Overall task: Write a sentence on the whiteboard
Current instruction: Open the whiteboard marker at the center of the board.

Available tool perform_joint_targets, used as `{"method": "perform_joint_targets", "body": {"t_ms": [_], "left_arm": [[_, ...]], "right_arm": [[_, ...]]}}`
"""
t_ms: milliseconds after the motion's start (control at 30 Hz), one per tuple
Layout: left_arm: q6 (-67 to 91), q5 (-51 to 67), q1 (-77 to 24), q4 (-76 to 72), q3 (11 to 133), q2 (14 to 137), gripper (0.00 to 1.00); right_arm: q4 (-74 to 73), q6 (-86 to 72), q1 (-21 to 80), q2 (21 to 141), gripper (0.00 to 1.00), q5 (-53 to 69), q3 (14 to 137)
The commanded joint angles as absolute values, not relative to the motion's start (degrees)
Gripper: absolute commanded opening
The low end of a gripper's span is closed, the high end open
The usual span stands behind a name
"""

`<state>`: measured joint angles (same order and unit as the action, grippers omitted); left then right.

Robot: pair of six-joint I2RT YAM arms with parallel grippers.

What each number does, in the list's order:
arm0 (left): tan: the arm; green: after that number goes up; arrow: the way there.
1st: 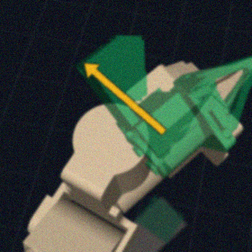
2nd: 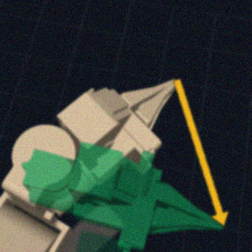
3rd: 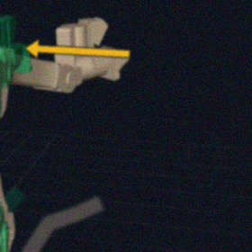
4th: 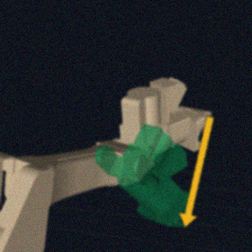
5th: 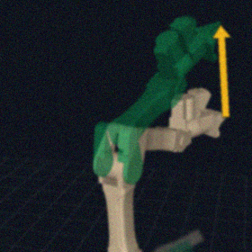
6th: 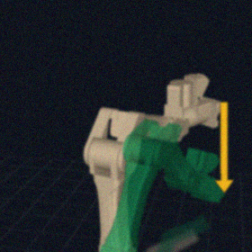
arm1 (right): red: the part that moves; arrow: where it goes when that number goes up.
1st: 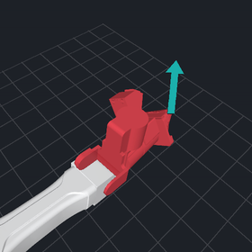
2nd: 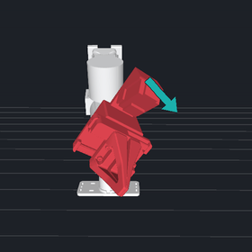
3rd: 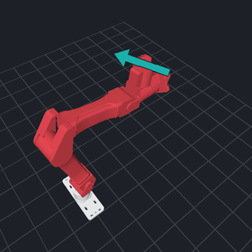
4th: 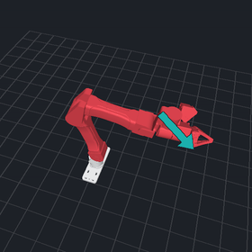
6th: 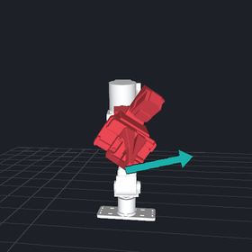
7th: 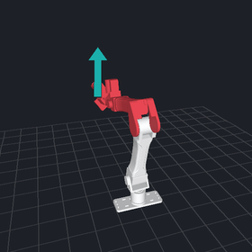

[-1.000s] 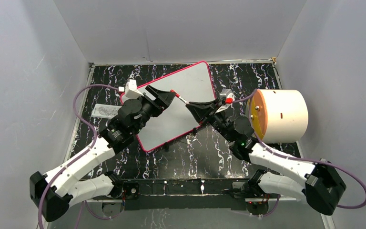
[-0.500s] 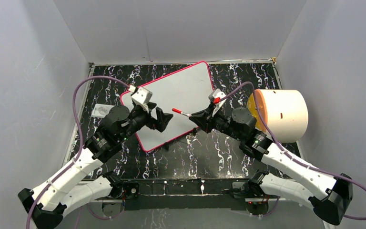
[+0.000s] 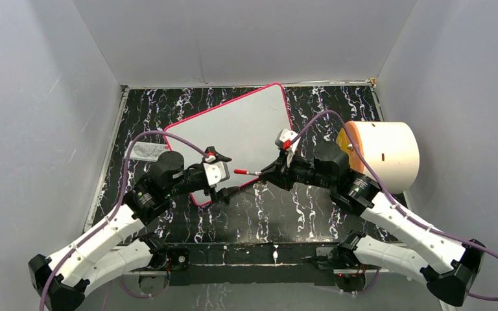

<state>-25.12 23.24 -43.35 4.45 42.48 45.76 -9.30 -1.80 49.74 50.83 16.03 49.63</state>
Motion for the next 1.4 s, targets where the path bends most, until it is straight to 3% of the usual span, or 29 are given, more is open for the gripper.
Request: {"method": "perform_joint_targets", "body": {"t_ms": [0,200,433,767,867,1033,1367], "left_arm": [[-31.49,30.40,-43.53,2.74,44.07,48.20,0.75],[-31.30,33.76,-43.55,1.03,44.37,51.10,0.65],[-30.52,35.08,-43.51,1.14,45.00,52.32,0.42],[-29.18,37.27,-43.51,1.13,45.45,54.35,0.34],[-29.18,36.71,-43.51,1.34,45.31,54.65,0.25],[-29.32,36.48,-43.51,2.41,45.64,54.96,0.01],[-31.68,36.00,-41.39,5.62,44.67,55.12,0.00]], "right_arm": [[-9.93,1.34,49.77,50.71,0.00,20.69,52.40],[-9.64,1.89,49.77,51.14,0.00,22.45,52.47],[-9.20,2.46,49.76,51.34,0.00,23.55,52.18],[-8.18,1.93,49.75,51.98,0.00,24.67,51.77],[-8.15,1.76,49.75,51.91,0.00,24.70,51.68],[-8.50,1.76,49.83,51.33,0.00,24.55,51.43],[-12.39,4.21,49.77,49.36,0.00,26.76,51.73]]}}
